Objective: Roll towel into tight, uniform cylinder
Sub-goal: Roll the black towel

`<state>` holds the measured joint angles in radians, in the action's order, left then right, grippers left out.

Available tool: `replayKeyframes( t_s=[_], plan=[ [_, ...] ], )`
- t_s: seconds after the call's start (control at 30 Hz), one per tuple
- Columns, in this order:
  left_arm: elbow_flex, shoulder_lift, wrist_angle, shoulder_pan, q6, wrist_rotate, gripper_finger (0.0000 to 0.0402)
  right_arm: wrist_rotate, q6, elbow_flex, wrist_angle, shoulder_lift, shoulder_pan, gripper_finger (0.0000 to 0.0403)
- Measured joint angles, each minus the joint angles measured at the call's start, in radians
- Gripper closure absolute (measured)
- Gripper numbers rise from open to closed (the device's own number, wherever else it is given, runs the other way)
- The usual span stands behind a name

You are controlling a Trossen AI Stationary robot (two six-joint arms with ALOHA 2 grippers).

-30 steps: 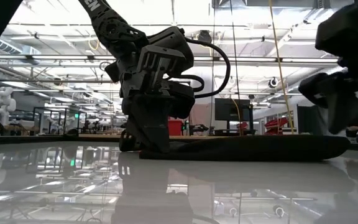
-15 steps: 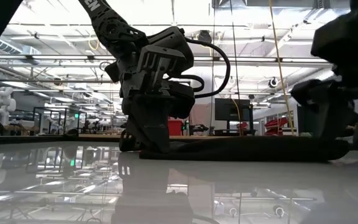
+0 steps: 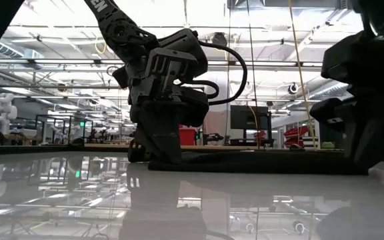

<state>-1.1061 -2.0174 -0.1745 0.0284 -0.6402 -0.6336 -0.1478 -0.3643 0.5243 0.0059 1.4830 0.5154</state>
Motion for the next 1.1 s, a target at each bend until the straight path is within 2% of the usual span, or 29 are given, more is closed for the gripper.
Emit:
replayKeyframes(
  t_s=[0.07, 0.4, 0.53, 0.67, 0.83, 0.97, 1.1],
  plan=[
    [0.0, 0.002, 0.0, 0.0, 0.002, -0.004, 0.0391, 0.043, -0.02, 0.001, 0.001, 0.0, -0.011, 0.0393],
    [0.003, 0.07, 0.005, 0.0, 0.108, -0.008, 0.0391, 0.318, -0.161, 0.001, 0.019, -0.004, -0.079, 0.0399],
    [0.003, 0.1, -0.005, 0.006, 0.143, -0.048, 0.0388, 0.411, -0.206, 0.0, 0.06, -0.004, -0.118, 0.04],
    [0.003, 0.134, -0.013, 0.027, 0.18, -0.059, 0.0357, 0.494, -0.248, -0.002, 0.07, -0.003, -0.154, 0.0401],
    [0.003, 0.147, -0.019, 0.057, 0.208, -0.028, 0.0299, 0.532, -0.282, -0.003, 0.073, -0.003, -0.191, 0.0402],
    [0.003, 0.147, -0.059, 0.078, 0.256, 0.017, 0.0265, 0.569, -0.303, -0.003, 0.074, -0.003, -0.221, 0.0402],
    [-0.002, 0.161, -0.056, 0.122, 0.321, 0.119, 0.0258, 0.605, -0.31, -0.003, 0.076, -0.003, -0.245, 0.0402]
  ],
)
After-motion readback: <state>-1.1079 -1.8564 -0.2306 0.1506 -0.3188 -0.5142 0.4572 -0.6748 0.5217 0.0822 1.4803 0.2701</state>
